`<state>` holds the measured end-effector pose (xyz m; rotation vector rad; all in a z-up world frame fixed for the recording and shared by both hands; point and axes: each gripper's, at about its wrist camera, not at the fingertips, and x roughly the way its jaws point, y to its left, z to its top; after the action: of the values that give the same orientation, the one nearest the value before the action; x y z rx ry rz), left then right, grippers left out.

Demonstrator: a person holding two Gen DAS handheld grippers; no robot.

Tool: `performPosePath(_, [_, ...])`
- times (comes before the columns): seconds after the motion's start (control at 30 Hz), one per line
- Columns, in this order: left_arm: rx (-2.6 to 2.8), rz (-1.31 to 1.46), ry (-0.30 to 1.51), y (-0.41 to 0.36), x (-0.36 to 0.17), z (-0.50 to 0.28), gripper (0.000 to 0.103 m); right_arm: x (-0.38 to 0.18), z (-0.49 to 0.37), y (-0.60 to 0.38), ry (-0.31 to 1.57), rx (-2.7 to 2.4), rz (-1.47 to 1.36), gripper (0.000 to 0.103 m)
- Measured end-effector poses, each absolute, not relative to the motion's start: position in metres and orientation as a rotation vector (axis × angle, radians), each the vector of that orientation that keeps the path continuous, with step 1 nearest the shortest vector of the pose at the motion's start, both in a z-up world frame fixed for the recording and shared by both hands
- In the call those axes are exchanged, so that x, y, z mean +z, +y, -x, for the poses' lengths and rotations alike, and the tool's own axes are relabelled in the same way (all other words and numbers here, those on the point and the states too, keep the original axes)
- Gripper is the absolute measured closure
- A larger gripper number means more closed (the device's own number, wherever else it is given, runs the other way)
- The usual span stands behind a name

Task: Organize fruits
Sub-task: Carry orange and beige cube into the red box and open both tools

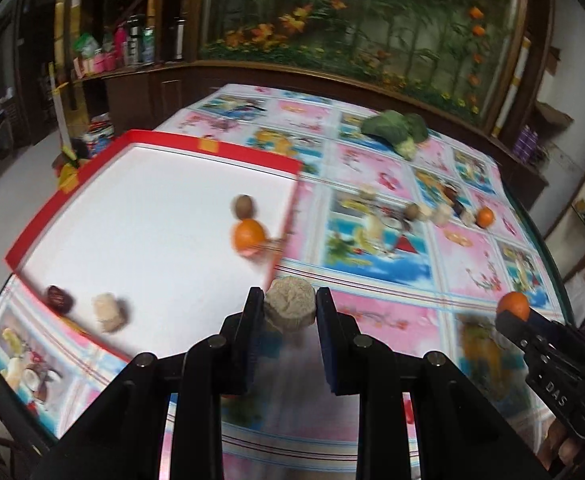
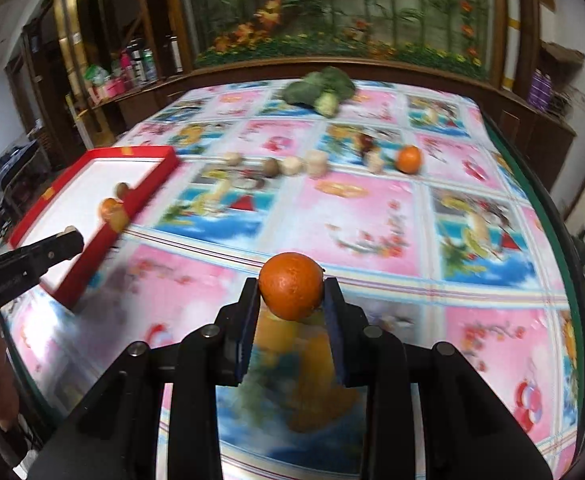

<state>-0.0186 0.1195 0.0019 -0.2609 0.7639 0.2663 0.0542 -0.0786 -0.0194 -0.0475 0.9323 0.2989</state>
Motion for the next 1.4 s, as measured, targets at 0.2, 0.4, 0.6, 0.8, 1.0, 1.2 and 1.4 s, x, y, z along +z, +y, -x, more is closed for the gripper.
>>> performPosePath(0.2, [0.398,0.293,0.733,0.178,0.009,0.026,0.078,-0.009,-0.057,-0.026,0.904,0.407,0.072,0.069])
performPosePath(0.4, [0.507,0.316,0.727,0.225,0.008,0.025,0.078,-0.003,-0.06,0.032,0.882,0.522,0.098,0.069])
performPosePath(0.6, [0.562,0.336,0.743,0.254,-0.002,0.025,0.078,-0.001,-0.067,0.083,0.868,0.609,0.112,0.069])
performPosePath(0.8, [0.593,0.339,0.761,0.268,-0.007,0.028,0.078,-0.005,-0.079,0.117,0.873,0.653,0.127,0.069])
performPosePath(1.0, [0.606,0.329,0.78,0.272,-0.011,0.024,0.078,-0.019,-0.098,0.144,0.907,0.674,0.146,0.069])
performPosePath(1.2, [0.621,0.329,0.793,0.278,-0.013,0.023,0.078,-0.031,-0.111,0.164,0.944,0.692,0.164,0.069])
performPosePath(1.4, [0.644,0.339,0.817,0.287,-0.019,0.021,0.078,-0.04,-0.124,0.178,0.971,0.697,0.18,0.069])
